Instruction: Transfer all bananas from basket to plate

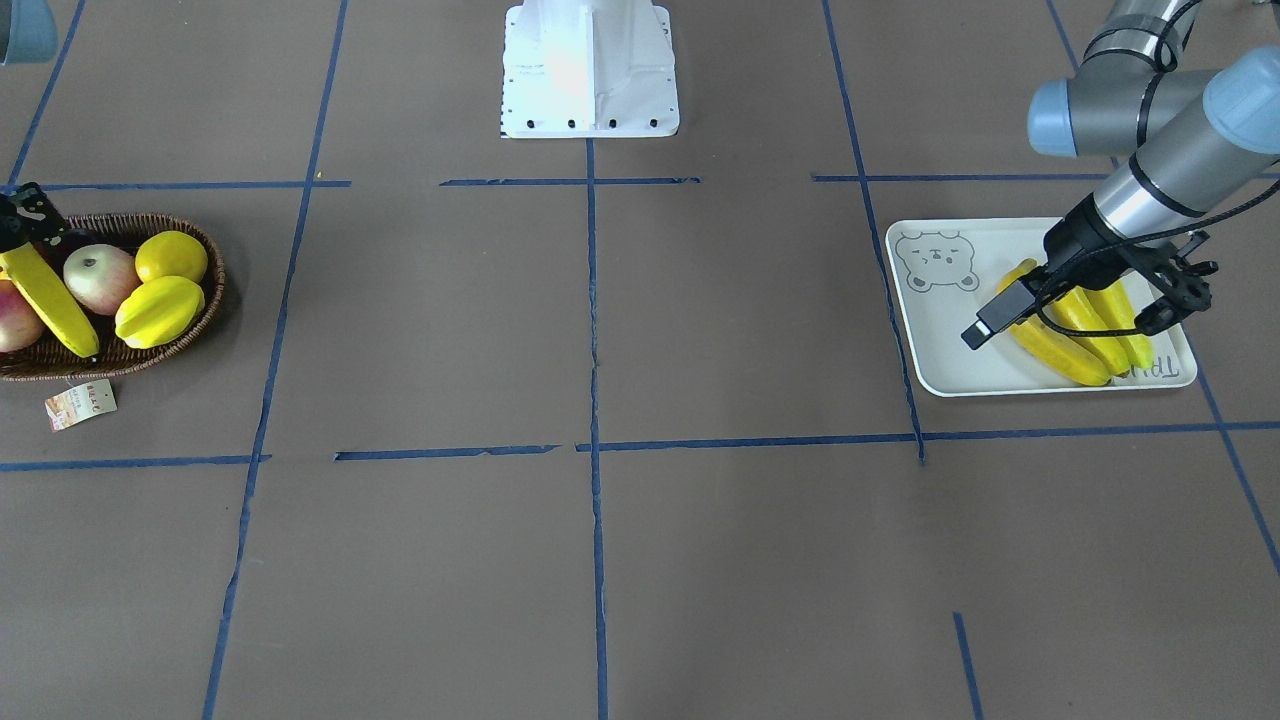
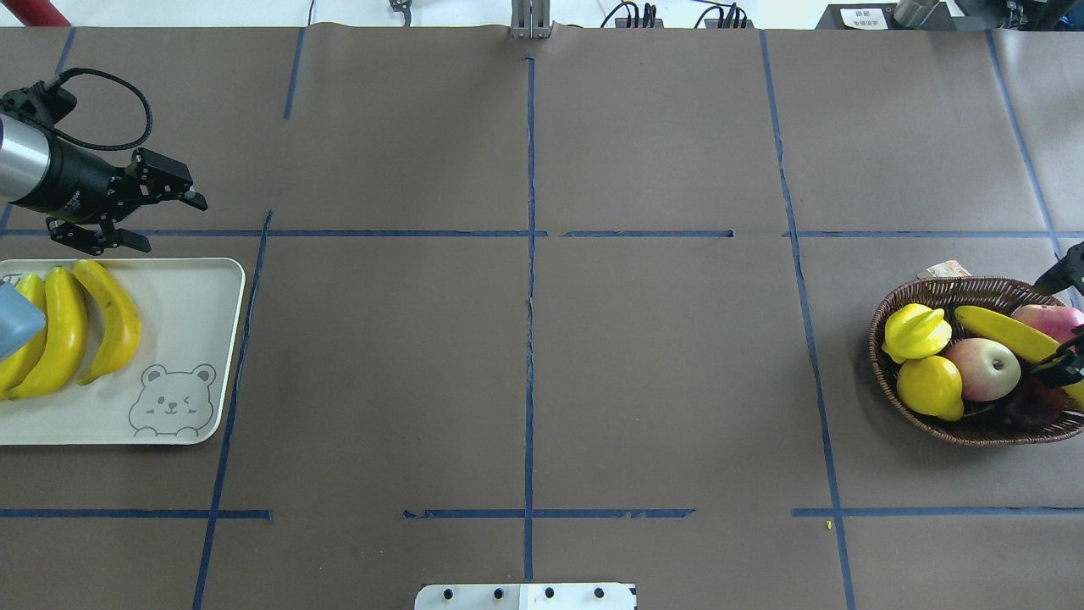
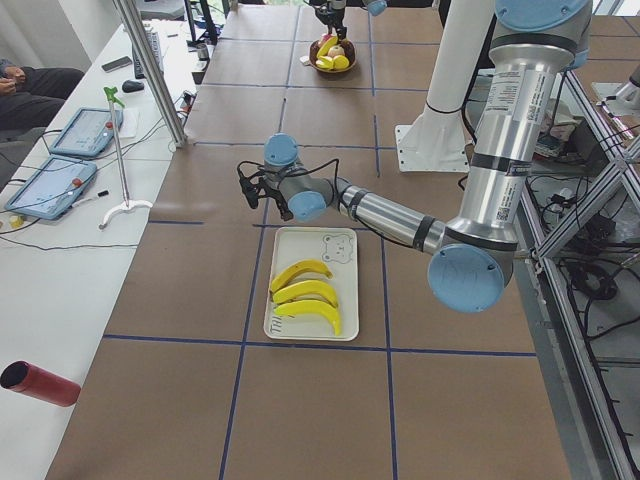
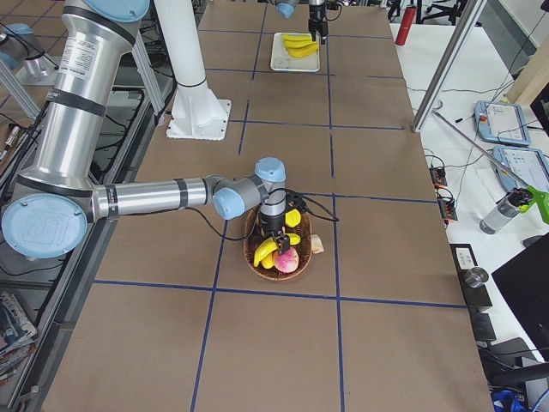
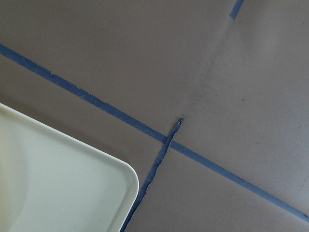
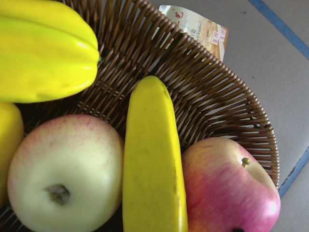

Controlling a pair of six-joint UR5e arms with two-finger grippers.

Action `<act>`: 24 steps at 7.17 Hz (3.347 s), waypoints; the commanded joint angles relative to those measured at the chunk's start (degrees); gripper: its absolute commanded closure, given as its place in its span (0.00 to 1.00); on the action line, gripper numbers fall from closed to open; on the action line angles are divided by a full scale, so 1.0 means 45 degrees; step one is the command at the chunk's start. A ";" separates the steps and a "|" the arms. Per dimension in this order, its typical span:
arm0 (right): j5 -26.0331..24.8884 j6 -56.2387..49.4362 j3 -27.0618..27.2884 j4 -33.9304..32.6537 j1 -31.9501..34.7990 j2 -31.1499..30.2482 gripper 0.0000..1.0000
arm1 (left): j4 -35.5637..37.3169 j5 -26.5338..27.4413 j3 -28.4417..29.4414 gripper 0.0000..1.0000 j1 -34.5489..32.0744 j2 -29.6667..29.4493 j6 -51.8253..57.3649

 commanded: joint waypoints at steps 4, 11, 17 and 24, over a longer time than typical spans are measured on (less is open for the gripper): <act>0.0747 0.0010 0.0550 -0.0113 0.0232 -0.0099 0.99 | 0.0000 -0.0004 0.0109 0.00 0.0136 -0.0020 0.0000; 0.4297 0.3297 0.0419 -0.3804 0.1700 0.5457 0.98 | 0.0000 -0.0005 0.0167 0.00 0.0681 -0.1285 -0.0039; 0.4462 1.1812 -0.1159 -0.0876 -0.1051 0.9919 0.97 | -0.0077 0.0247 0.0792 0.00 0.1855 -0.4372 -0.3706; -0.0676 1.8428 -0.3294 0.6643 -0.4882 1.1052 0.97 | -0.2926 0.3368 0.2667 0.05 0.3825 -0.6387 -0.7577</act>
